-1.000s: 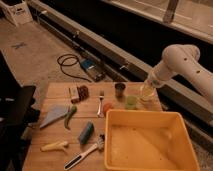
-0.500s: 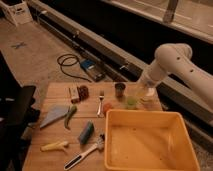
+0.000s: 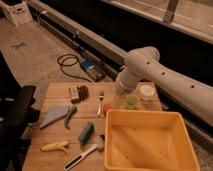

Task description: Place brush in paper cup

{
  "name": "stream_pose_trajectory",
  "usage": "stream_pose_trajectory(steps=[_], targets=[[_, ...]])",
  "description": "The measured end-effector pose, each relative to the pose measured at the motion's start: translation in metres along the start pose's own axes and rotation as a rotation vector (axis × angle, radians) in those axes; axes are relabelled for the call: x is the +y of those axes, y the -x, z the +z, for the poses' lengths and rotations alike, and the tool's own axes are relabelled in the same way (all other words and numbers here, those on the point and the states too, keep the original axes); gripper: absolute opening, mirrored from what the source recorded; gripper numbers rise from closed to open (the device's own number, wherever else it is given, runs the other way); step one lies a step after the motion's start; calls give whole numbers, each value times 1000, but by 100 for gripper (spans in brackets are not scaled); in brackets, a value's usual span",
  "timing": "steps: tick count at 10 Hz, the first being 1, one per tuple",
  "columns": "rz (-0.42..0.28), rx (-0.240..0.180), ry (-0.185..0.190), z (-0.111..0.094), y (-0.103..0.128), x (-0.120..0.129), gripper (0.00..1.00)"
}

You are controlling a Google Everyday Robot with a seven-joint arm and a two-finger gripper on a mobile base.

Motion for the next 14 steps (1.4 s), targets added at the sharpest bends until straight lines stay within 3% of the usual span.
stream_pose_trajectory(steps=[2,4,6,10,14], targets=[[-103,22,73,24,19,34,62],[-157,58,127,49,19,62,62],[-188,70,139,63,16,81,62],[-198,78,135,63,19,76,62],[-265,90,146,74,50,73,62]])
